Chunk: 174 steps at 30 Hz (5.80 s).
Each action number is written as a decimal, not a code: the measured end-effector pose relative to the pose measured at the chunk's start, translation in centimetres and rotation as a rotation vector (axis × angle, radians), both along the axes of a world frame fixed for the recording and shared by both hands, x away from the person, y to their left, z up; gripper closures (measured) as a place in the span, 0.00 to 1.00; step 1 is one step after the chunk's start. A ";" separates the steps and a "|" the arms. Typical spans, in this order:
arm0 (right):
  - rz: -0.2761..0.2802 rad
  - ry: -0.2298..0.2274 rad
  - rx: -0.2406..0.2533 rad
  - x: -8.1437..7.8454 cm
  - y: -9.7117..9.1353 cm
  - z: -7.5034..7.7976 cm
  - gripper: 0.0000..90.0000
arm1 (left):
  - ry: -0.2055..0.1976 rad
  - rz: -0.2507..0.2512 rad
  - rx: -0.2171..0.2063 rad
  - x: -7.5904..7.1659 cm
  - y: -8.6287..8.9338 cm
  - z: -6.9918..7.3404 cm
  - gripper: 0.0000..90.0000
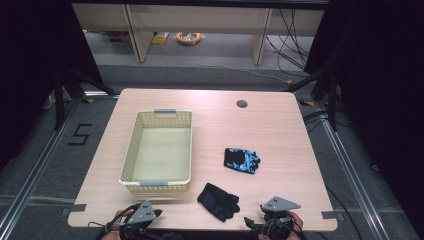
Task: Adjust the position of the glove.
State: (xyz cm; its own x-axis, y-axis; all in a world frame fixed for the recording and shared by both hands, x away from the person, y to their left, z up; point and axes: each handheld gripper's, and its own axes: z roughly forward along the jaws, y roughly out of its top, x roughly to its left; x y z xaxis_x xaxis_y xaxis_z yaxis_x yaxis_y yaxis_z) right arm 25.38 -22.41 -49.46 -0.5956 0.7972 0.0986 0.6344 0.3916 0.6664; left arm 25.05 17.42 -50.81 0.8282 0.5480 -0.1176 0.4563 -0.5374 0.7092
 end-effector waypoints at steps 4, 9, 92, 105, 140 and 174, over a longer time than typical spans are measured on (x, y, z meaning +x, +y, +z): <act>-0.003 0.012 -0.003 0.0 0.0 0.0 0.34 | 0.017 0.026 -0.031 -0.2 -0.3 -0.2 0.21; -0.012 0.008 -0.003 0.0 -0.1 0.1 0.35 | 0.019 0.027 -0.031 -0.2 -0.4 -0.2 0.21; 0.184 0.034 -0.003 7.9 1.8 2.0 0.96 | -0.056 -0.124 -0.004 5.2 -13.3 1.3 0.91; 0.158 0.058 -0.041 9.2 2.2 -0.3 0.93 | -0.034 -0.112 0.028 5.8 -13.3 0.1 0.87; -0.050 -0.054 -0.035 12.3 1.4 2.3 0.62 | 0.036 -0.034 -0.094 2.8 -7.9 1.6 0.34; -0.167 0.021 -0.067 19.2 2.5 -0.5 0.67 | 0.054 -0.013 -0.061 2.3 -5.2 0.4 0.33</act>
